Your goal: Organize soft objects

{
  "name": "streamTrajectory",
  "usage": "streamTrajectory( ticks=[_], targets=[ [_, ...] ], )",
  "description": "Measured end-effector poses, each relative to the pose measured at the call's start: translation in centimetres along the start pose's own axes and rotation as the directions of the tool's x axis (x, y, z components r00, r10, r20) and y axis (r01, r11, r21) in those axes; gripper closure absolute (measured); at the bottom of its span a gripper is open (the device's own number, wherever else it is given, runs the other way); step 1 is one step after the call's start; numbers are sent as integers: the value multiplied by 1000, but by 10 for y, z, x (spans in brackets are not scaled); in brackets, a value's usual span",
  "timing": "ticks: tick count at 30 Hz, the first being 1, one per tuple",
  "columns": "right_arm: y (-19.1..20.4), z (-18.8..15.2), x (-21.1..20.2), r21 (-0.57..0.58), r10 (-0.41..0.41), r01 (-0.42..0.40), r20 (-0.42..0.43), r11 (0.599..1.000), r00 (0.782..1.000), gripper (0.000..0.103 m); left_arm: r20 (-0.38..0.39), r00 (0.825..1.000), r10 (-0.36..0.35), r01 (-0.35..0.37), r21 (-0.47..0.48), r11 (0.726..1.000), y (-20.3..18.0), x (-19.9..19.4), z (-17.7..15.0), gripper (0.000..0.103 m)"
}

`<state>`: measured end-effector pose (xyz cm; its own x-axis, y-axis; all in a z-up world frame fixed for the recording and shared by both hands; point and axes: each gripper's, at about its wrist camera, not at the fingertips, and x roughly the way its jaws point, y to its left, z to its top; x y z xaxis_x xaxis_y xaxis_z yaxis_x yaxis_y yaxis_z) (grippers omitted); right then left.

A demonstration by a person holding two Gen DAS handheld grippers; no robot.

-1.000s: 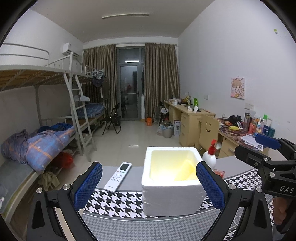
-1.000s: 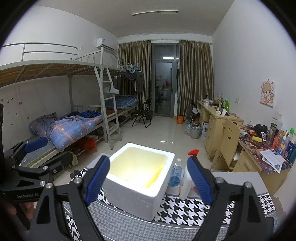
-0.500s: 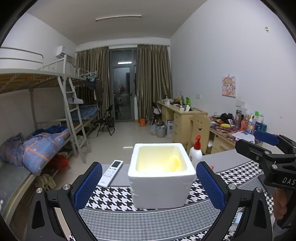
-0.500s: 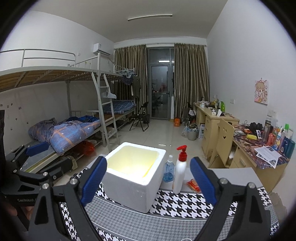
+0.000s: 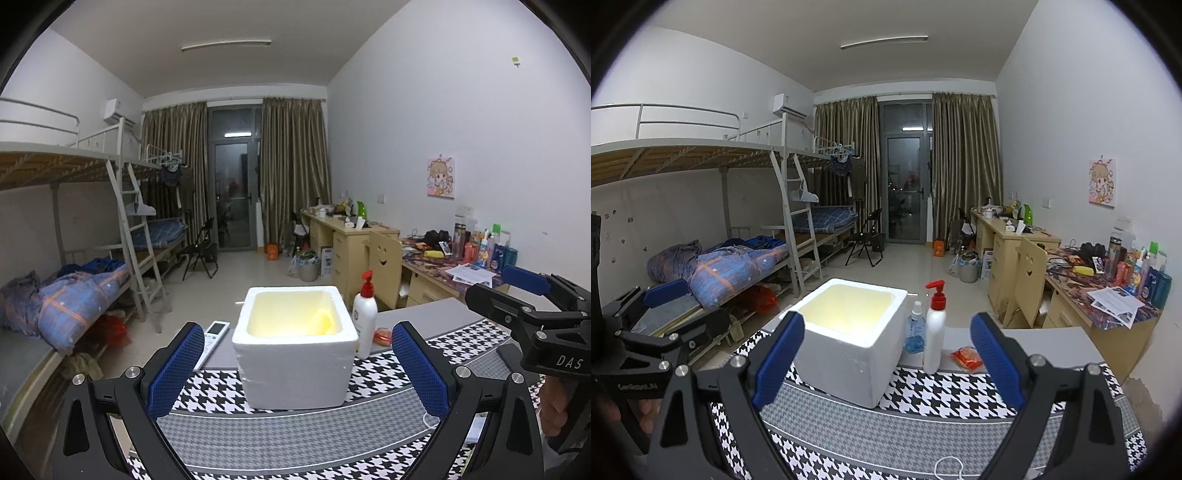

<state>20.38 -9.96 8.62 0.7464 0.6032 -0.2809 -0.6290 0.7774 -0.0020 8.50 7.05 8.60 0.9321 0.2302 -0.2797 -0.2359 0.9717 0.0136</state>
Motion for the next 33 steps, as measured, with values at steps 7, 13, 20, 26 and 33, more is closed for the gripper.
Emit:
streamTrajectory(
  ticks=[7,13,20,26,33],
  targets=[
    [-3,-7,-16,-3,-15,15,14,1000,1000,9,15,1000,-8,8,6,1000,-10,-9,-9,1],
    [-5,-15,-27,-9,-34,35,23,999,999,9,22,999,-41,41,12,999,-18,-16,-15,1],
    [-12,-25,-37,-3,-59,59,37,998,998,9,39,997,-65,65,10,998,-27,-25,-24,1],
    [-18,-32,-43,2,-72,72,39,997,997,9,41,996,-84,84,12,996,-34,-29,-34,1],
    [-27,-43,-52,20,-86,85,46,996,995,9,37,993,-113,113,-2,994,-39,-30,-42,1]
  ],
)
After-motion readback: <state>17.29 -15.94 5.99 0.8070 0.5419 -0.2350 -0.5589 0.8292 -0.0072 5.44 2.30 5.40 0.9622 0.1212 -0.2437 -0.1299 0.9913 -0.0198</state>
